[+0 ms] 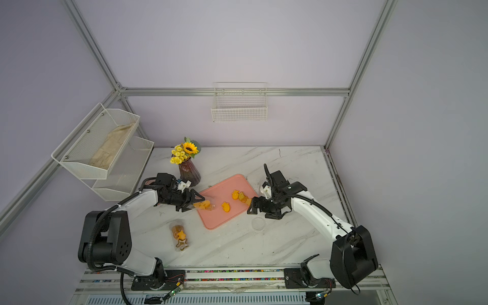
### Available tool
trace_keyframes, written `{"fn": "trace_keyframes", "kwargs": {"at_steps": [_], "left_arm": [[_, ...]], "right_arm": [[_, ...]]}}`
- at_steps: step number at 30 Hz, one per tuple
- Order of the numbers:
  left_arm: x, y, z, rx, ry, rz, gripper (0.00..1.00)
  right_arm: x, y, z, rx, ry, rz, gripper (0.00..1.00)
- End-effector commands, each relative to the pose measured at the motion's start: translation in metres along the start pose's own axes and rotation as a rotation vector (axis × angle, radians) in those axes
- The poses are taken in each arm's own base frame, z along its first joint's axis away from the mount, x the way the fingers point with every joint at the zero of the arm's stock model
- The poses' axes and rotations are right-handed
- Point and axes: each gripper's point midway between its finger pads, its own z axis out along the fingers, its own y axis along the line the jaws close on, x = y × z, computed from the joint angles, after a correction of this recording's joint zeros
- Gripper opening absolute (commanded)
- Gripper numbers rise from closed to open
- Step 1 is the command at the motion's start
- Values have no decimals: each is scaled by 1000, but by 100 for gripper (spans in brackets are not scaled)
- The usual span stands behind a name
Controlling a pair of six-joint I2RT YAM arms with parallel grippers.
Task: Pour the cookies out of the jar
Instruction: Pour the cookies in the jar onto the tray.
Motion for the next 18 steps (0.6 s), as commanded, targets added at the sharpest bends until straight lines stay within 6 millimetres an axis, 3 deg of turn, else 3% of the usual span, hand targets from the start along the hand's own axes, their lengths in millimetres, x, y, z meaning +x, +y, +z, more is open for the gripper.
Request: {"fn": "trace_keyframes", "kwargs": {"at_steps": [1,4,12,18], "left_arm": [[-22,-36,-15,56,-55,85,64],[-22,-32,-16,-20,-68,114,64],[-20,-40,-8,98,-66,66,65],[-19,-40,-8,87,-59,73,65]], "right_arm": [[4,1,-4,-1,-15,-2,97],[4,1,-5,-1,-17,-6,97],[7,-1,-5,4,-13,-4,97],[7,-1,-5,6,-13,-8,97]]}}
